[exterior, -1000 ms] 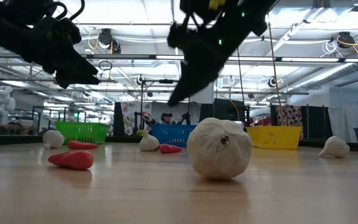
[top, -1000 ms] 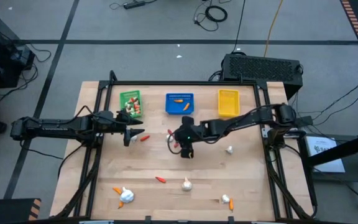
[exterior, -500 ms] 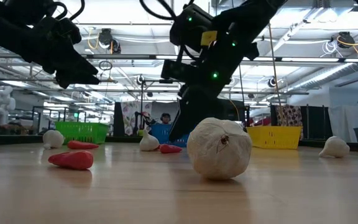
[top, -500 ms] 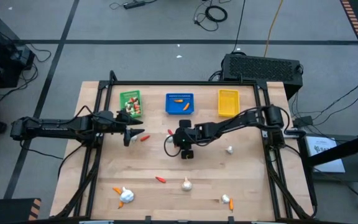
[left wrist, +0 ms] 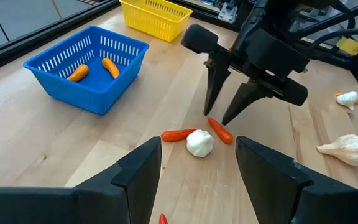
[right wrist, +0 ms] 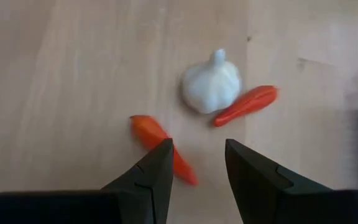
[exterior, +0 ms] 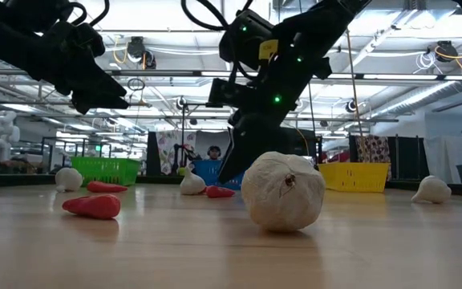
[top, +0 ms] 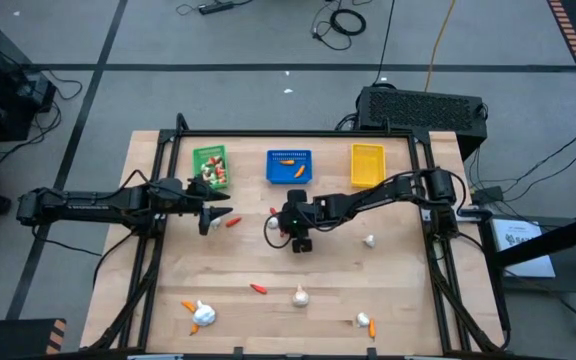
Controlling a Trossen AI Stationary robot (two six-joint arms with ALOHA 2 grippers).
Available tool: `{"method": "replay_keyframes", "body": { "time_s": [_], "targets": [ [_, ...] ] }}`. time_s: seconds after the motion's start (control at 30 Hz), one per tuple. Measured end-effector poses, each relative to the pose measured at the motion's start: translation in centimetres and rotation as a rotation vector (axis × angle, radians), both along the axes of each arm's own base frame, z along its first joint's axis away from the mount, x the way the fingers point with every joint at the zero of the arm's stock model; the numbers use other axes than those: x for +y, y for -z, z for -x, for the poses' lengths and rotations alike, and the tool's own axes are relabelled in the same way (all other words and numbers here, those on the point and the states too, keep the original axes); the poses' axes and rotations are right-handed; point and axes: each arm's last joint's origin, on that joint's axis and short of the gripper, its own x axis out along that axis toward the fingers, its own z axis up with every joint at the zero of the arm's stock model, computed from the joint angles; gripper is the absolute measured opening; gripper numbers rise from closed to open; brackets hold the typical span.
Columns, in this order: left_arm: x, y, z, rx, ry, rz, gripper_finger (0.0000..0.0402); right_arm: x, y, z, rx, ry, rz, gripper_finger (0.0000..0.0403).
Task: Sort produce into baskets
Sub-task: Put the orange chili pepper into the blue bin
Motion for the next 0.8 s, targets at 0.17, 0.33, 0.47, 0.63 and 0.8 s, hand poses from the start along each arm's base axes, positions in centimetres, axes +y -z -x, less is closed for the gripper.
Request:
{"method": "replay_keyframes", "body": {
  "time_s": [0.17,0.33,0.47,0.63,0.8],
  "targets": [
    [0.0,0.0,0.0,0.0,0.0,0.0,0.0214,0.18,0.14,0.18,0.022,-0.013,-0.029,0.0137],
    [0.0,0.0,0.0,0.0,0.0,0.0,0.0214,0.11,0.16,0.21,0.028,-0.028,-0.017,0.0137],
    [0.0,0.0,0.0,0.0,0.0,0.0,0.0214,0.1,0.16,0.21,0.029,-0.046,-0.004,0.0137],
    [0.0,0.0,0.0,0.0,0.0,0.0,0.0214,0.06,0.14,0.16,0.026,-0.066,0.0,0.0137],
    [0.0,0.0,0.0,0.0,0.0,0.0,0.0214,-0.09,0.15,0.17,0.025,-0.066,-0.047,0.0137]
  ]
}}
